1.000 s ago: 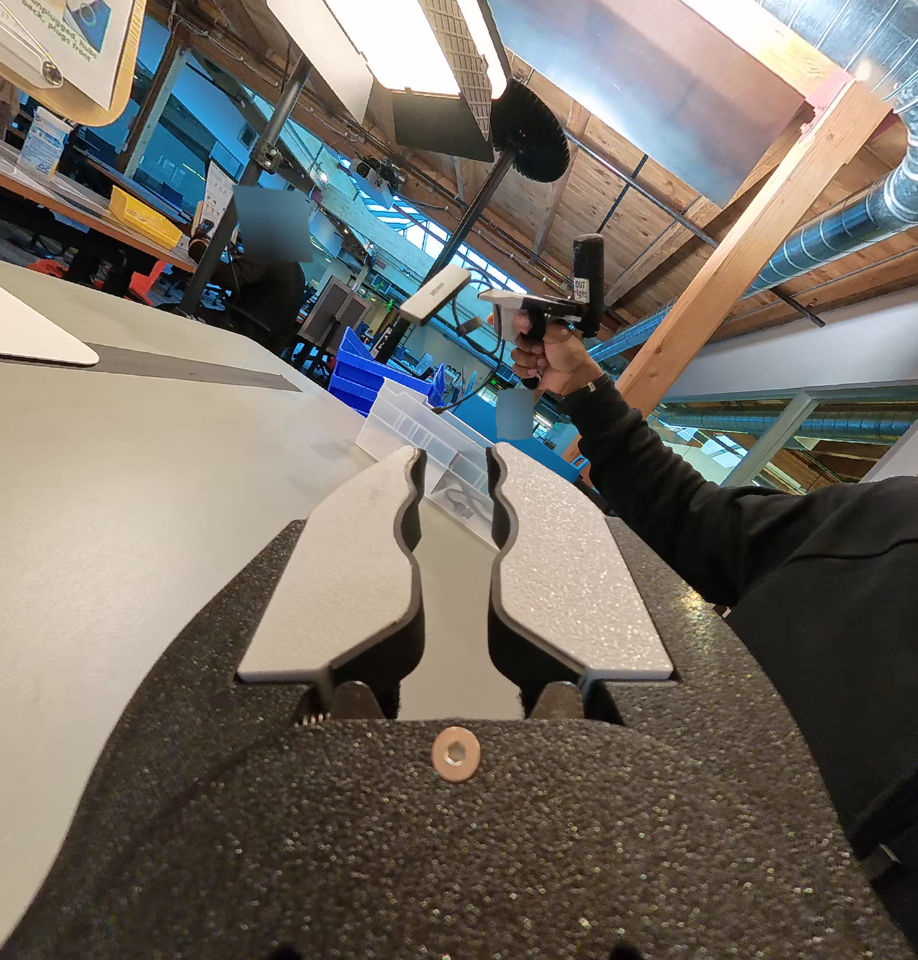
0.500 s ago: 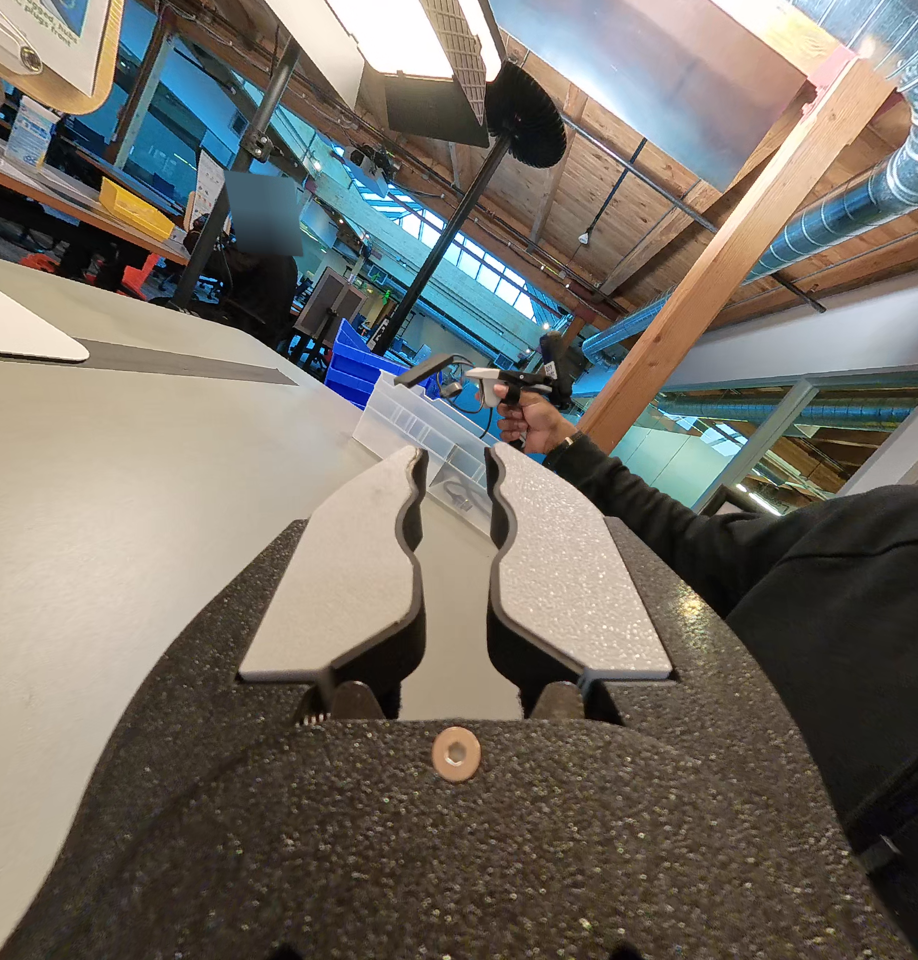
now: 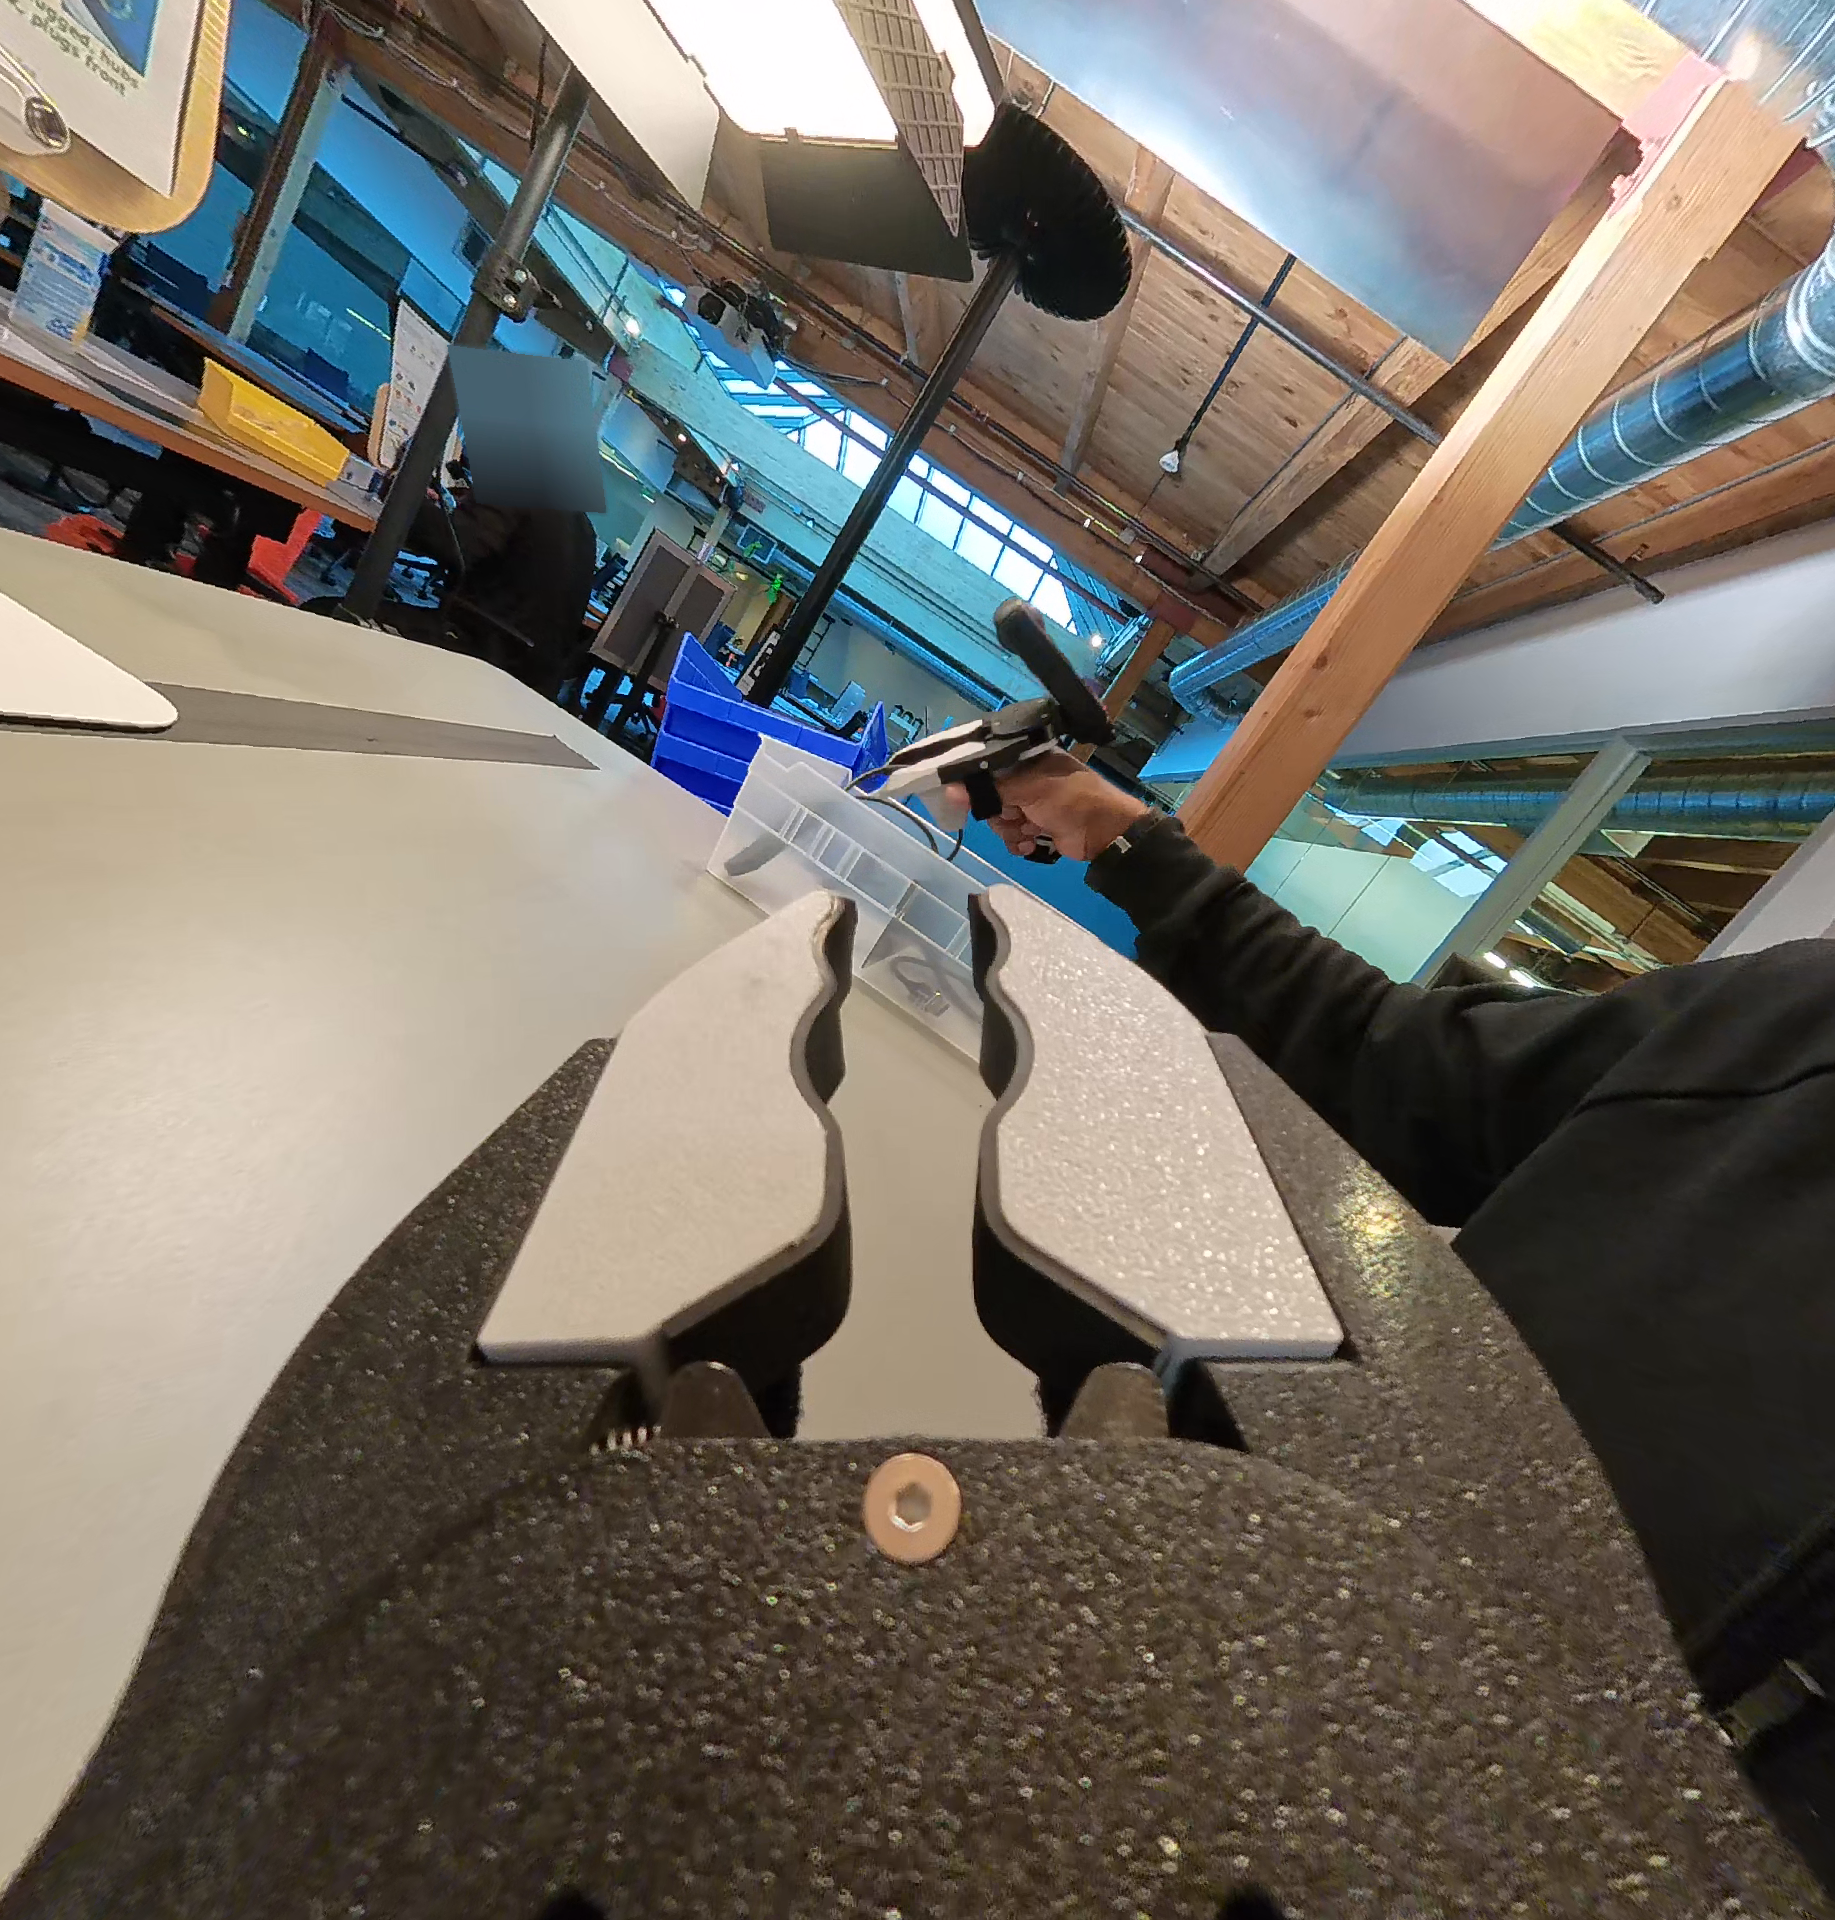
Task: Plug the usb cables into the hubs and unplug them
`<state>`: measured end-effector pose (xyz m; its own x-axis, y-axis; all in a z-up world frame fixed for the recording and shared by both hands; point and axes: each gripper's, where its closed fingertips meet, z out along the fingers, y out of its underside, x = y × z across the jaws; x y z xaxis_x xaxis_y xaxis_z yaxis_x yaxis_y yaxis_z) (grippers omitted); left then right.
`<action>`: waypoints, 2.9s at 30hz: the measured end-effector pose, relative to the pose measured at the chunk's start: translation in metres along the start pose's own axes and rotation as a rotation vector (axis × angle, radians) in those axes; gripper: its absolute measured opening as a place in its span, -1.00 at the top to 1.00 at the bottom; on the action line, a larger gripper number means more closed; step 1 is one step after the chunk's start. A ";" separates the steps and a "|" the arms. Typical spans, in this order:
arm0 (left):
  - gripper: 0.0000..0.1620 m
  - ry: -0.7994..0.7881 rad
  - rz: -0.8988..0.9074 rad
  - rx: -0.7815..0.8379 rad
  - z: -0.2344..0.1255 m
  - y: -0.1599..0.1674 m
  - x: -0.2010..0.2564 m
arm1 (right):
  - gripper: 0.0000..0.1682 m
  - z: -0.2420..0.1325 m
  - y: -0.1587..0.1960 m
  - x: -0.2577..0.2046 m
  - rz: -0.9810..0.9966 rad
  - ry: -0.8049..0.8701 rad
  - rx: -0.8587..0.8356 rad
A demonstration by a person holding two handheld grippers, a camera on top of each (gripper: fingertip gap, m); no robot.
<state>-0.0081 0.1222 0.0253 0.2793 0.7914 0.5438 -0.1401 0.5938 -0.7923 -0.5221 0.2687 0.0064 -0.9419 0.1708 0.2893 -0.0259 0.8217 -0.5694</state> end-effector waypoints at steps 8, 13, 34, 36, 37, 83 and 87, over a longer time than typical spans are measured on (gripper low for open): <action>0.73 0.007 0.042 -0.045 0.004 0.007 0.005 | 0.41 -0.030 -0.004 -0.018 0.048 -0.063 0.078; 0.73 0.000 0.053 -0.049 0.005 0.007 0.005 | 0.43 -0.052 -0.018 -0.086 0.115 -0.334 0.156; 0.73 -0.020 0.116 -0.077 0.006 0.011 0.011 | 0.82 -0.041 0.007 -0.178 -0.278 -0.363 -0.095; 0.73 -0.031 0.140 -0.050 0.005 0.007 0.015 | 0.79 -0.050 -0.002 -0.179 -0.236 -0.329 -0.045; 0.73 -0.023 0.141 -0.026 0.005 0.004 0.020 | 0.77 -0.060 -0.011 -0.186 -0.211 -0.337 0.006; 0.49 0.033 -0.324 1.274 -0.038 -0.089 0.015 | 1.00 -0.148 -0.140 -0.444 0.671 -1.332 1.134; 0.35 0.014 -0.321 1.324 -0.043 -0.096 0.015 | 1.00 -0.149 -0.140 -0.443 0.702 -1.416 1.135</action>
<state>0.0503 0.0711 0.0978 0.4798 0.5967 0.6433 -0.8640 0.4488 0.2282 -0.0514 0.1591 0.0731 -0.4098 -0.7081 -0.5750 0.7915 0.0373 -0.6100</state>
